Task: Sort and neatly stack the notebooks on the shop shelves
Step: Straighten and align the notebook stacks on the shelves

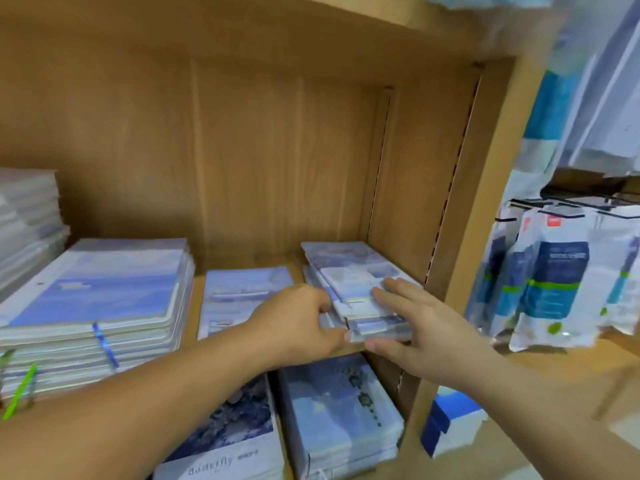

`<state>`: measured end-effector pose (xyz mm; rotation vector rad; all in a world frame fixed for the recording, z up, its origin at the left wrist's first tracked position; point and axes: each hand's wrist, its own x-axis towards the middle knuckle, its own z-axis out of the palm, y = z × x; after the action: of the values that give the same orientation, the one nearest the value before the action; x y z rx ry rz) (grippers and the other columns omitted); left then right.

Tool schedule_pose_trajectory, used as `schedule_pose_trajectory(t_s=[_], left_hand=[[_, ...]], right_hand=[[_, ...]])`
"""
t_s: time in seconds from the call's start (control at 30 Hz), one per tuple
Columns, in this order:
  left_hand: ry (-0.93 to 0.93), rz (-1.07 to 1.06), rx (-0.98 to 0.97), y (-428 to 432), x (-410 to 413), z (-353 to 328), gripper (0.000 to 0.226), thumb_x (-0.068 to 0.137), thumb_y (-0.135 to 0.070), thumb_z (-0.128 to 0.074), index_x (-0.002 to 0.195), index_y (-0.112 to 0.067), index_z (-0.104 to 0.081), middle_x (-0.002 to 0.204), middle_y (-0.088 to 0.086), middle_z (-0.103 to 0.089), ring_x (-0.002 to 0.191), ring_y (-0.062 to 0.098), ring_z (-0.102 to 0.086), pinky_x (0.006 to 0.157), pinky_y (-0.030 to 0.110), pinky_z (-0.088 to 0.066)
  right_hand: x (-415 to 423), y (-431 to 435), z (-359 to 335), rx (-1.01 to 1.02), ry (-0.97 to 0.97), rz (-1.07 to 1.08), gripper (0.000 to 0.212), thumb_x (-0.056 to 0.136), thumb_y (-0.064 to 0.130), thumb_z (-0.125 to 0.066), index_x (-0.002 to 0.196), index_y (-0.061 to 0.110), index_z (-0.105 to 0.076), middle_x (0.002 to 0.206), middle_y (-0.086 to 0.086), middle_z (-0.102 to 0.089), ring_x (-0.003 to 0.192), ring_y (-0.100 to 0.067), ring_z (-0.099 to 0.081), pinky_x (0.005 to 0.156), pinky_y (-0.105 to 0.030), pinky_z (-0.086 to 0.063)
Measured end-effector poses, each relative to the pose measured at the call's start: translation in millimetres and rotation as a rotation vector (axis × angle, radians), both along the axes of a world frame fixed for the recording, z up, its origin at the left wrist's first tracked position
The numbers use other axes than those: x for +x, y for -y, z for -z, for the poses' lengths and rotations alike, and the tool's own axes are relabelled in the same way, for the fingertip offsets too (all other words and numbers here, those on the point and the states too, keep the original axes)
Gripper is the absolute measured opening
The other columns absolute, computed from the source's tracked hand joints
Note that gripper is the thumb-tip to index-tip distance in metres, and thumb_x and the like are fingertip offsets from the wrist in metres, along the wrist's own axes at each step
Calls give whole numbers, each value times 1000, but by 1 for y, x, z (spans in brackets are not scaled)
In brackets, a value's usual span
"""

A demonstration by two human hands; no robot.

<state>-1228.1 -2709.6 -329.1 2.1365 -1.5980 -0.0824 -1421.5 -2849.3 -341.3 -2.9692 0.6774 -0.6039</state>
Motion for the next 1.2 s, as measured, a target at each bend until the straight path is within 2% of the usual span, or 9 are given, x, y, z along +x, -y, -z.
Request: schedule_pose_trajectory(t_s=[0.1,0.2,0.37,0.5,0.63,0.73,0.9,1.03,1.2], left_hand=[[-134,-26,-1,3,-1,3,54,70,-71,-70,78,-19,-60,70,-9,-49,63,13,-48,61,33,-41],[-332,-57,-42,9,0,3,57,77,-67,-64,75,-10,-60,64,0,-48,59,14,-45,62,33,-40],[-475,-201,-88,23,-3,-7,65,96,-62,-51,61,-9,-57,54,1,-48,58,20,-49,64,34,-43],[-494,-218,-75,27,-10,-9,60,95,-46,-64,48,-19,-39,32,-10,-34,33,8,-37,52,25,-37],[-694,-203,-184,23,-16,-20,37,97,-35,-60,68,-13,-57,42,-6,-54,32,6,-43,35,16,-32],[-967,-164,-217,7,-23,-34,32,103,-28,-52,105,2,-64,65,13,-73,41,15,-48,42,20,-39],[-1101,-160,-305,-42,-21,-37,35,106,-28,-53,112,5,-62,76,20,-73,62,22,-60,49,24,-48],[-1119,-197,-349,-86,-6,-43,35,107,-24,-54,108,11,-59,87,26,-73,59,22,-67,48,23,-52],[-994,-300,-398,-126,17,-51,29,107,-26,-52,98,2,-54,78,19,-72,64,24,-74,60,30,-63]], right_hand=[[4,4,2,23,53,-13,87,80,78,-55,153,30,-46,158,11,-42,149,-6,-30,117,-26,-33],[5,3,2,12,173,-25,82,70,81,-56,132,28,-67,122,16,-63,119,-10,-54,93,-19,-40],[9,-3,5,-46,296,25,56,60,60,-85,105,26,-77,86,14,-58,86,-15,-51,72,-25,-42],[6,-8,2,-32,272,45,56,60,66,-82,102,30,-76,89,14,-59,89,-15,-53,75,-31,-46],[-12,-10,-7,194,406,50,72,71,87,-62,126,41,-68,106,22,-53,108,-3,-54,86,-23,-44],[-23,-15,-12,190,363,208,82,69,89,-59,138,45,-58,102,17,-53,96,-4,-56,75,-24,-45],[-21,-46,-14,661,408,100,88,56,74,-80,136,42,-60,109,16,-66,78,0,-69,65,-19,-53],[-1,-83,-18,668,365,15,87,60,64,-83,138,33,-61,105,11,-69,72,3,-66,60,-12,-49],[43,-108,-33,755,359,4,67,77,44,-86,136,24,-61,106,-14,-72,92,-27,-72,88,-46,-60]])
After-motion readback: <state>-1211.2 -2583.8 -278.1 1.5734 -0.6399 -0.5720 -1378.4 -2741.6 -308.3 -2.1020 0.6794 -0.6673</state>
